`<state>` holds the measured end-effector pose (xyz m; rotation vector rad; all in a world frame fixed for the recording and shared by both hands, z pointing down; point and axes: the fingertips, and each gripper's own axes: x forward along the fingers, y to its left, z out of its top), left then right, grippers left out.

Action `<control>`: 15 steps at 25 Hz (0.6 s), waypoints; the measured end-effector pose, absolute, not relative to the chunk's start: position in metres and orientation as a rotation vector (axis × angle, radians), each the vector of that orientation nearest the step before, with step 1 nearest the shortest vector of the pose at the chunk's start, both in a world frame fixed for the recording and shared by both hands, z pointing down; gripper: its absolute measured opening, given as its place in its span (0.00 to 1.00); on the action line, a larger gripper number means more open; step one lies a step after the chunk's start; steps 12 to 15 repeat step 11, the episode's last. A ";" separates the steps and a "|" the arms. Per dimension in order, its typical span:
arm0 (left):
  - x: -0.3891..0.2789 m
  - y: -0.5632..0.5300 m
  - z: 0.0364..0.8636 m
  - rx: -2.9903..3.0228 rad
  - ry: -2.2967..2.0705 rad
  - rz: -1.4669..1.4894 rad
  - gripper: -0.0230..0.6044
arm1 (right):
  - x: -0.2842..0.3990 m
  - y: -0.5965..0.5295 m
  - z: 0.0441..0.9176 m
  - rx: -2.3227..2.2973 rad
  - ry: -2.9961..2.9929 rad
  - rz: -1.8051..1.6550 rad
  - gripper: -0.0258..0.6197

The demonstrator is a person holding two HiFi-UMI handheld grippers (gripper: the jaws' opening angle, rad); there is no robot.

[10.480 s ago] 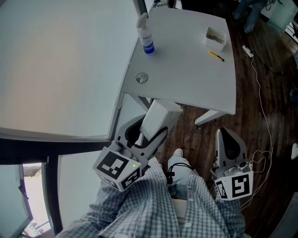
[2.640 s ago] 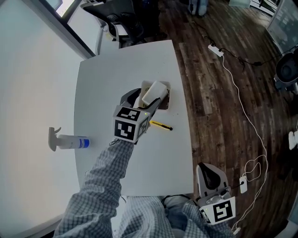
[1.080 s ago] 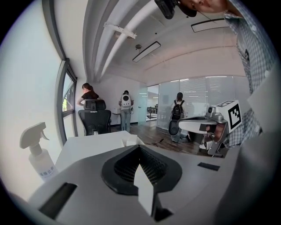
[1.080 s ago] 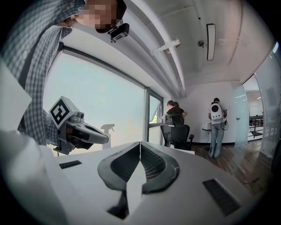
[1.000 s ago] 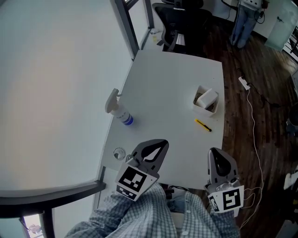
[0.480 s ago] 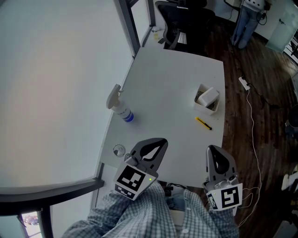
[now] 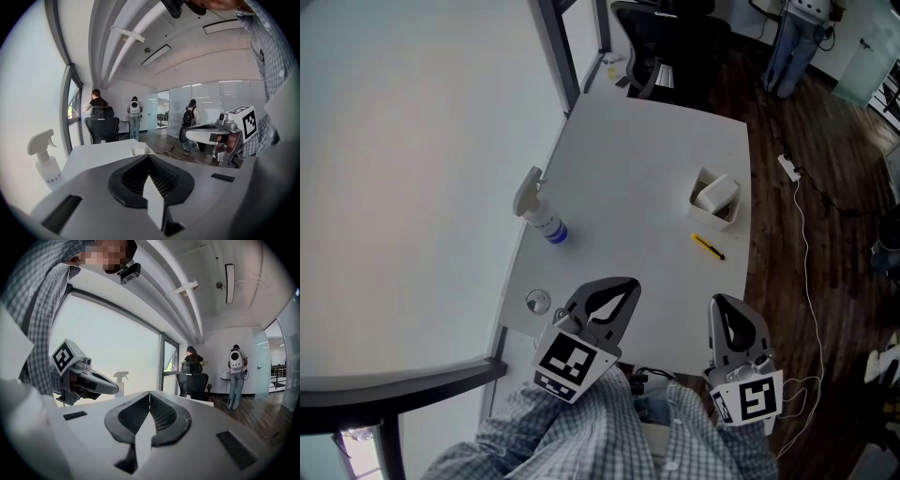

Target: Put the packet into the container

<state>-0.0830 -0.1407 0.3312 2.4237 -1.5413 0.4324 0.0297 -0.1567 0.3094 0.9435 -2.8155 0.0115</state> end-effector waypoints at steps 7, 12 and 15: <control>-0.079 -0.139 0.334 2.421 -1.515 0.445 0.05 | 0.027 -0.156 0.308 0.945 -2.819 0.018 0.06; -0.081 -0.136 0.336 2.411 -1.519 0.442 0.05 | 0.024 -0.156 0.307 0.941 -2.824 0.013 0.06; -0.081 -0.136 0.336 2.411 -1.519 0.442 0.05 | 0.024 -0.156 0.307 0.941 -2.824 0.013 0.06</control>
